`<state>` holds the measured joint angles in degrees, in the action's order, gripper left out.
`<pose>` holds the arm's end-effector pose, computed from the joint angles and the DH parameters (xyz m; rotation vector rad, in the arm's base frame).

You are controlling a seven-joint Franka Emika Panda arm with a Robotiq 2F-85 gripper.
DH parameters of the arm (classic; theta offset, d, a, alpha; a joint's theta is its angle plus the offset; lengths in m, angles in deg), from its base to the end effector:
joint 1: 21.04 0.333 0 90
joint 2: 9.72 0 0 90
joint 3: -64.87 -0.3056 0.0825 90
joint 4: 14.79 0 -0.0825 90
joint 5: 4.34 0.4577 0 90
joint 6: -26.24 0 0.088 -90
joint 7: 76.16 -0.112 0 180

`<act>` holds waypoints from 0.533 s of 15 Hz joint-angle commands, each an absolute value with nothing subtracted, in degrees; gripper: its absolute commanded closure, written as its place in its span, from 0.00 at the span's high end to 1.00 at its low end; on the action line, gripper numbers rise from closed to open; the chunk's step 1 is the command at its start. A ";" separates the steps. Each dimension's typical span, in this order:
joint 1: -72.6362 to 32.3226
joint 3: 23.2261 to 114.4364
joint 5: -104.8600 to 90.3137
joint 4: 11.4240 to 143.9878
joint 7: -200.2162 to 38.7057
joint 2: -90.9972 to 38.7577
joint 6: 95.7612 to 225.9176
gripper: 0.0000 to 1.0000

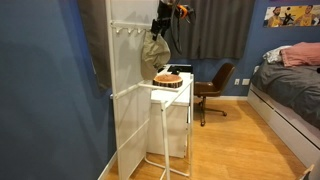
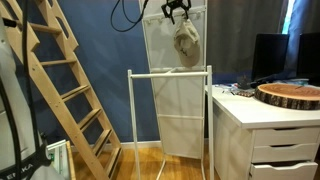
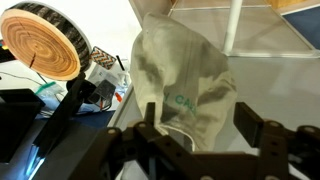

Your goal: Move the cap to the right

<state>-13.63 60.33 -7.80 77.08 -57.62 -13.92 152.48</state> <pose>0.6865 0.1411 0.6130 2.8446 0.8071 0.7915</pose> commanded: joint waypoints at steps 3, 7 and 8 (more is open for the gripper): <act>-13.36 58.85 -12.57 80.47 -63.08 -4.52 145.13 1.00; -13.10 57.12 -13.99 82.83 -66.68 2.58 140.42 1.00; -13.06 56.72 -13.93 83.58 -67.07 4.28 139.54 1.00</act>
